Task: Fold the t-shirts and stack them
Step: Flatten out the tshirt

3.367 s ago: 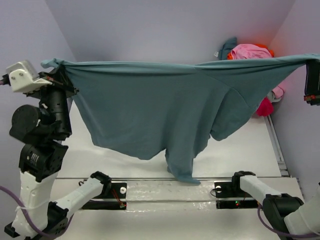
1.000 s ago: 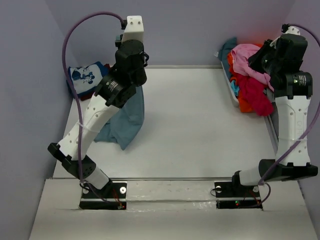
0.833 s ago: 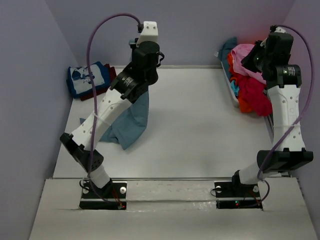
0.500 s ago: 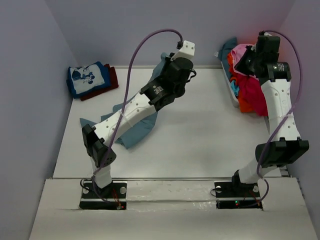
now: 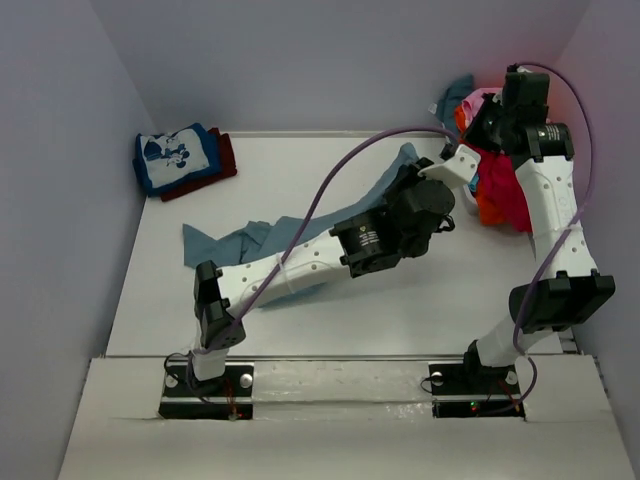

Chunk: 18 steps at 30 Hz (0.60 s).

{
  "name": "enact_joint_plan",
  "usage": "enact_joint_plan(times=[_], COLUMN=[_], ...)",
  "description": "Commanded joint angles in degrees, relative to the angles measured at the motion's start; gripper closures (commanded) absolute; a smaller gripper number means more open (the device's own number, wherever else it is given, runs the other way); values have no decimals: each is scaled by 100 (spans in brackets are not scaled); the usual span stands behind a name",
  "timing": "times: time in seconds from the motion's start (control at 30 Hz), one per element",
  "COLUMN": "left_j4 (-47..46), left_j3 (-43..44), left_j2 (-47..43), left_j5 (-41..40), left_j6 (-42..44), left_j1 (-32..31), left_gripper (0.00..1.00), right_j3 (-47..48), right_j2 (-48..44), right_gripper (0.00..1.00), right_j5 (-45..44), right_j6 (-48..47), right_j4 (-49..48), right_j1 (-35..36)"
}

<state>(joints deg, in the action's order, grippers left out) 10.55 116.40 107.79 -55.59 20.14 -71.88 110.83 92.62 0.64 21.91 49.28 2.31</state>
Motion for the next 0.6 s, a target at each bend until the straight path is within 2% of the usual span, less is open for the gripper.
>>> enact_joint_plan(times=[0.0, 0.17, 0.27, 0.33, 0.47, 0.5, 0.57], left_j4=[-781, -895, -1896, -1768, -951, -784, -485], left_j3=[243, 68, -477, -425, -346, -407, -530], left_j2=[-162, -205, -381, -425, -487, -504, -531], left_j5=[-154, -215, -391, -365, -330, -251, -67], left_j6=[420, 735, 1507, 1266, 466, 134, -324], left_j1=[-36, -414, -608, -468, 664, 1136, 1378], left_gripper=[94, 94, 94, 94, 94, 94, 94], right_j3=[62, -17, -131, -175, -176, -184, -193], right_j2=[-25, -33, -33, -33, 63, 81, 107], right_gripper=[93, 93, 93, 93, 93, 93, 93], right_j5=[-38, -196, -223, -205, -187, -188, -188], right_j6=[-29, -55, -47, -29, -38, -38, -38], right_j4=[-182, -208, -252, -269, -234, -234, -252], right_j1=[94, 95, 95, 95, 147, 147, 147])
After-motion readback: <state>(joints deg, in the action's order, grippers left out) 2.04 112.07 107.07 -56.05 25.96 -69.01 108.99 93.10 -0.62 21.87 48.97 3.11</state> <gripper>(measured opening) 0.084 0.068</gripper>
